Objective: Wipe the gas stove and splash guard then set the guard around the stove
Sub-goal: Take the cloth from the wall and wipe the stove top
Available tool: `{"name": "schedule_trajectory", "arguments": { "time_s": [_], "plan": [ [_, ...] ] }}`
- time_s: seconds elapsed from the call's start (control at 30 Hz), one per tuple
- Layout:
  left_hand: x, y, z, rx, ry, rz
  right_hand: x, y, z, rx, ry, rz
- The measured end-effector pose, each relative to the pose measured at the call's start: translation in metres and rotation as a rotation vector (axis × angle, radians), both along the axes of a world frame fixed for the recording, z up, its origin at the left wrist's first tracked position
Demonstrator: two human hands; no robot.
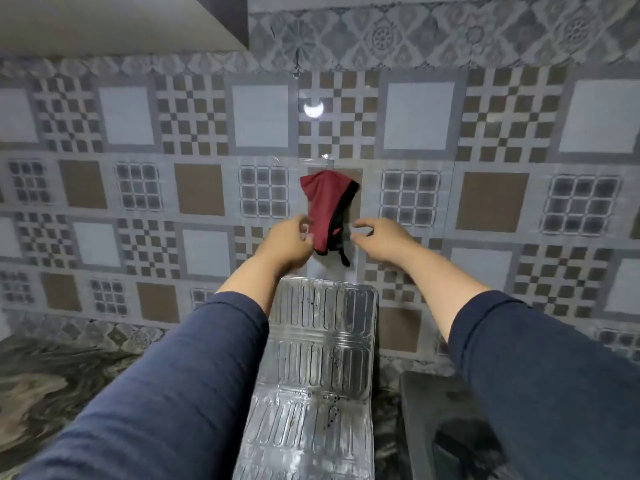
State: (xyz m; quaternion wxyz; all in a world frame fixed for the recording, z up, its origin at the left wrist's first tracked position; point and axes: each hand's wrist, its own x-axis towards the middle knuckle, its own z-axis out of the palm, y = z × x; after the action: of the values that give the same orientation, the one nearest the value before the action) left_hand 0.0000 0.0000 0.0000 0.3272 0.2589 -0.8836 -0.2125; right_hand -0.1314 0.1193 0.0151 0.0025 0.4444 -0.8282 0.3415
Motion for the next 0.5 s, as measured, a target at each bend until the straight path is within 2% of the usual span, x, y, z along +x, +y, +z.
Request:
{"name": "schedule_trajectory", "arguments": {
  "time_s": [0.27,0.5],
  "plan": [
    [-0.063,-0.044,0.009,0.176,0.232,-0.090,-0.033,-0.083,0.013,-0.324,-0.190,0.057],
    [-0.075,-0.051,0.002,0.111,0.340,-0.104,-0.031,-0.099,0.005,-0.603,-0.344,0.062]
  ]
}}
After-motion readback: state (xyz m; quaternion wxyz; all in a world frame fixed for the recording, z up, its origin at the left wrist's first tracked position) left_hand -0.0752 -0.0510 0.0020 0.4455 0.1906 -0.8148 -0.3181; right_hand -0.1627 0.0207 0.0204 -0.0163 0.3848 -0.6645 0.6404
